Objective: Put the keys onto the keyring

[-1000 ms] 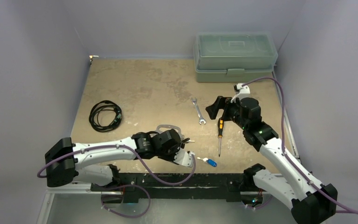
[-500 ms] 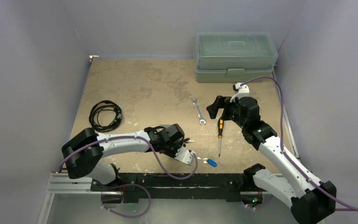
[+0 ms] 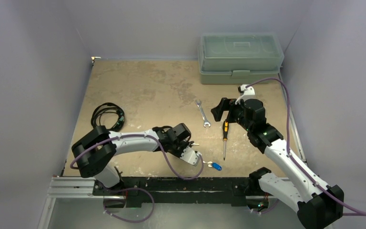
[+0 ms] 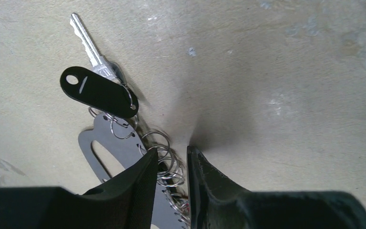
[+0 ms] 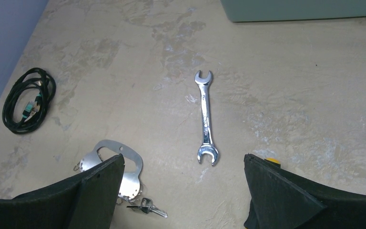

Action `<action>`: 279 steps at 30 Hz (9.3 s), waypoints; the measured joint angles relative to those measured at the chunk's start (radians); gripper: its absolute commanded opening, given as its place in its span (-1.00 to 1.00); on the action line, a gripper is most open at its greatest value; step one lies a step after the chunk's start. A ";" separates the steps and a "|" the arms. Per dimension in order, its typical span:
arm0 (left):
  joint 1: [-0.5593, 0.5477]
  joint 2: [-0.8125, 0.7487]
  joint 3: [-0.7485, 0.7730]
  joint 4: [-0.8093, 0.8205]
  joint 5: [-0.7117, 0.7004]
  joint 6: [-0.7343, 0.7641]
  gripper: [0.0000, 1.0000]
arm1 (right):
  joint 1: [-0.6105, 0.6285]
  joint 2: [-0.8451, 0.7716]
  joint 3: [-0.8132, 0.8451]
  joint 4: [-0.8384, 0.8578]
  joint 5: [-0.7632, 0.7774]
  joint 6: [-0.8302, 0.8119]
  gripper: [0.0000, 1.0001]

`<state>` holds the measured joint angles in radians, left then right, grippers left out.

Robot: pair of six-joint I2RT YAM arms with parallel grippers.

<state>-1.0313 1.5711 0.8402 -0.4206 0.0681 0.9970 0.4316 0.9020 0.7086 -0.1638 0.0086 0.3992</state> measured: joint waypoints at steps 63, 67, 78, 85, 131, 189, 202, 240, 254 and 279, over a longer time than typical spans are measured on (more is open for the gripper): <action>0.042 0.148 0.192 -0.195 0.135 0.011 -1.00 | 0.000 -0.002 0.000 0.007 -0.080 -0.008 0.98; 0.042 0.109 0.177 -0.223 0.185 -0.012 -1.00 | 0.000 -0.002 0.000 0.007 -0.084 -0.008 0.98; 0.042 -0.005 0.149 -0.218 0.286 -0.071 -1.00 | 0.000 -0.002 0.000 0.025 -0.120 -0.008 0.98; 0.042 -0.005 0.143 -0.212 0.291 -0.089 -0.65 | 0.000 -0.003 -0.018 0.048 -0.150 -0.008 0.98; -0.091 -0.124 -0.162 0.175 -0.039 -0.089 -0.51 | 0.000 -0.009 -0.047 0.076 -0.188 -0.008 0.98; -0.093 -0.537 -0.113 0.101 0.117 -0.333 -1.00 | 0.000 -0.029 -0.048 0.109 -0.321 -0.008 0.98; -0.096 -0.704 -0.138 0.210 0.237 -0.464 -1.00 | 0.003 -0.246 -0.161 0.411 -0.732 0.043 0.75; -0.095 -1.022 -0.220 0.254 0.261 -0.689 -1.00 | 0.451 0.043 -0.079 0.484 -0.661 -0.142 0.30; -0.095 -1.144 -0.249 0.299 0.340 -0.699 -1.00 | 0.451 0.034 -0.066 0.432 -0.602 -0.185 0.58; -0.095 -1.156 -0.266 0.325 0.346 -0.692 -1.00 | 0.492 -0.071 0.021 0.368 -0.760 -0.305 -0.03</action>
<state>-1.1263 0.4149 0.5747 -0.0956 0.4137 0.3046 0.9241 0.8307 0.7300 0.2043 -0.7513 0.0944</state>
